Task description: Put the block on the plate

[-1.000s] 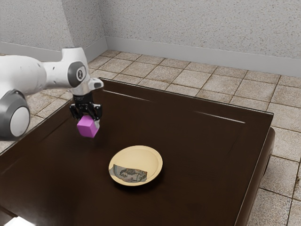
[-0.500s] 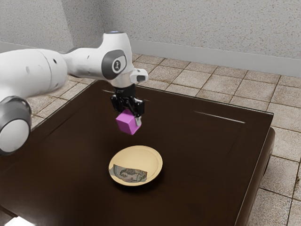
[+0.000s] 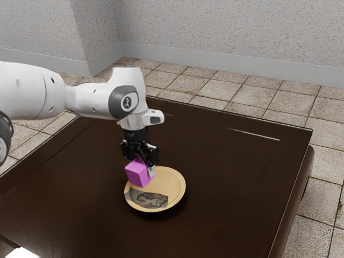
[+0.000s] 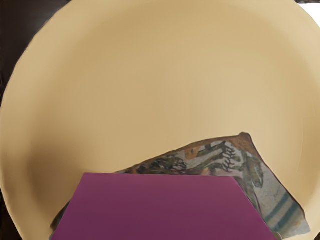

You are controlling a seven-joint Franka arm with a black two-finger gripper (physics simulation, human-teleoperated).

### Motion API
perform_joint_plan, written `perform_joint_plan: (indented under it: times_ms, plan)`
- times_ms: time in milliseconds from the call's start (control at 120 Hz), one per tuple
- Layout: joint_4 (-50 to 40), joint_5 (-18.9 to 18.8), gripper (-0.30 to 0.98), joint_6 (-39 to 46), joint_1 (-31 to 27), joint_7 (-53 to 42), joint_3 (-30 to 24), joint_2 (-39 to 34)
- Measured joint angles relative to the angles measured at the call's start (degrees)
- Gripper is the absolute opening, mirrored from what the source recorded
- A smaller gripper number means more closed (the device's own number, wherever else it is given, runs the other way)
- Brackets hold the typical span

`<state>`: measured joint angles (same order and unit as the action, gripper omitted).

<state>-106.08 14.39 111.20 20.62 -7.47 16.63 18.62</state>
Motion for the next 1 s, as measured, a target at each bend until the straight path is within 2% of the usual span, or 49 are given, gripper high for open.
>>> perform_joint_plan:
  times_ms: [133,400,642,817,1000]
  plan:
    - [-0.68,0.46,0.39,1.68,0.17,-0.36,-0.18,0.96]
    - [-0.73,1.14,0.57,3.04,0.59,-1.10,-0.14,1.10]
    - [-0.52,0.16,0.65,2.13,0.75,-1.55,-0.03,-4.02]
    - [4.17,-2.52,0.67,-4.05,0.73,-1.01,0.14,-10.55]
    - [16.59,-5.23,0.68,-15.56,0.69,2.00,0.06,-11.83]
